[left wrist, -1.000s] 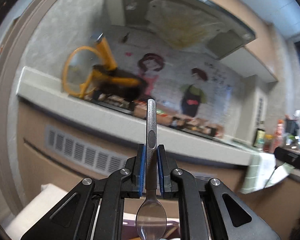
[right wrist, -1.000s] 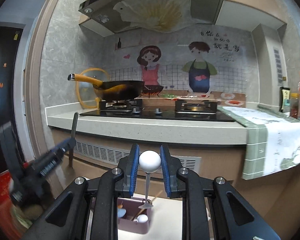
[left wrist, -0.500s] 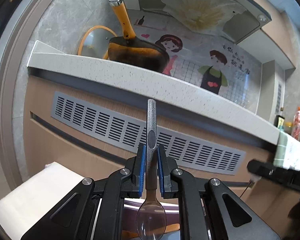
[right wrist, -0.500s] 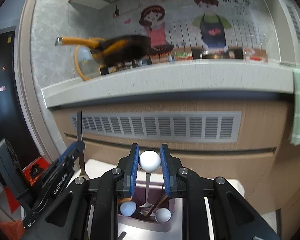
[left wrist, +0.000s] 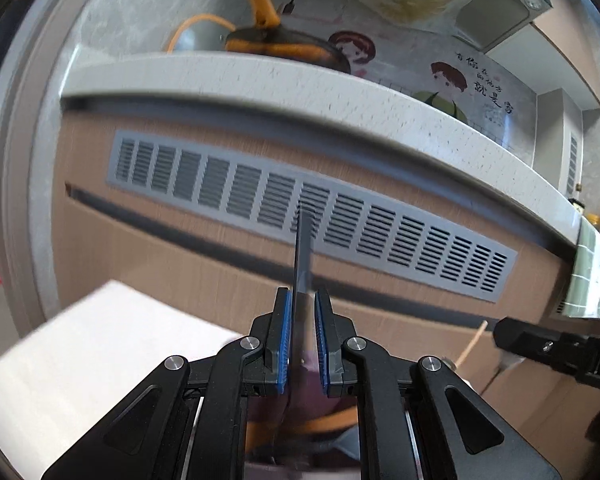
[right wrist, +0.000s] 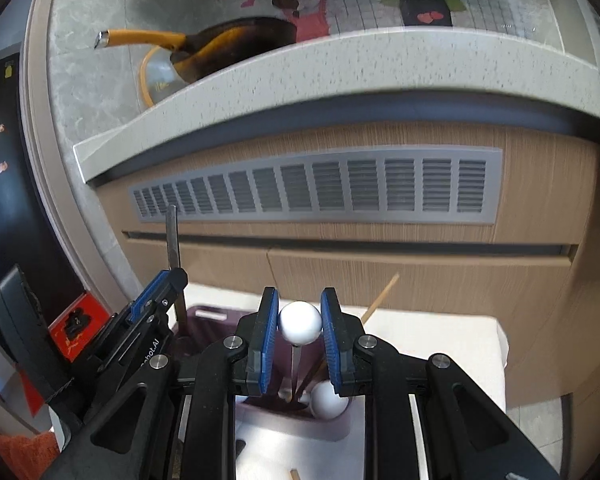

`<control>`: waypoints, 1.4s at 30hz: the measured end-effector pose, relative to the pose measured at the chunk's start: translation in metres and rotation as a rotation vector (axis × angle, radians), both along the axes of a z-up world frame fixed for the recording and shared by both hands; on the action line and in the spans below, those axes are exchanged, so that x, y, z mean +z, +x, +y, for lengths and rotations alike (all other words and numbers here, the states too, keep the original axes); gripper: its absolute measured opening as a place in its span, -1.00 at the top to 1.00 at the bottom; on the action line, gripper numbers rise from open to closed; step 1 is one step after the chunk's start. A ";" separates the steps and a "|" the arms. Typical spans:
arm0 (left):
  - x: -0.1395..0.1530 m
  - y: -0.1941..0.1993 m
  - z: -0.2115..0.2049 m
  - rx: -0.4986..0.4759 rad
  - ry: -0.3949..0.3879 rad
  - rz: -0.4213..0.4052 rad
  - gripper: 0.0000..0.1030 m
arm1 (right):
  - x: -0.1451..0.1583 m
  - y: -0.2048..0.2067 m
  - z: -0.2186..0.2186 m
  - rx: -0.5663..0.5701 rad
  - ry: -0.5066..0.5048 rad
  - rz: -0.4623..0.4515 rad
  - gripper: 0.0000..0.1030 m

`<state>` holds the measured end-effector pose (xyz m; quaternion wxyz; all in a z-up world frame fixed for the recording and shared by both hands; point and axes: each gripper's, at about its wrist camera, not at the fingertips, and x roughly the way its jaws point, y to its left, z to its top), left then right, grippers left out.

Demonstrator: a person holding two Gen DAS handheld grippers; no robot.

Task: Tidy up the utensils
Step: 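Open both tools over the holder to drop the two spoons, then grasp the wooden chopstick with the right tool while the left tool approaches the black-handled spoon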

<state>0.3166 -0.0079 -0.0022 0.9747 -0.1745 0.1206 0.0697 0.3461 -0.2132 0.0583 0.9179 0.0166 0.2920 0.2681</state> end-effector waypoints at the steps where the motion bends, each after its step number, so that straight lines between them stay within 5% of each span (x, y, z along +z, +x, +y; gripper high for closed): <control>1: -0.001 0.000 0.002 -0.025 -0.017 0.007 0.74 | -0.003 0.000 0.000 0.013 0.000 0.020 0.58; 8: 0.036 -0.036 0.036 -0.107 -0.142 0.005 0.61 | 0.006 -0.022 -0.018 0.001 0.007 -0.034 0.56; 13: 0.063 -0.082 0.049 -0.080 -0.055 0.043 0.51 | 0.024 -0.064 -0.041 -0.009 -0.014 -0.120 0.49; 18: 0.038 -0.110 0.035 -0.177 0.053 0.226 0.50 | -0.009 -0.085 -0.061 0.006 -0.033 0.020 0.49; 25: -0.038 -0.125 0.009 -0.341 0.024 0.523 0.50 | -0.080 -0.108 -0.053 0.102 -0.223 0.186 0.49; 31: -0.055 -0.131 -0.002 -0.361 0.049 0.594 0.50 | -0.123 -0.105 -0.037 0.107 -0.358 0.257 0.50; 42: -0.057 -0.131 -0.005 -0.372 0.050 0.627 0.50 | -0.131 -0.110 -0.075 0.037 -0.243 0.339 0.50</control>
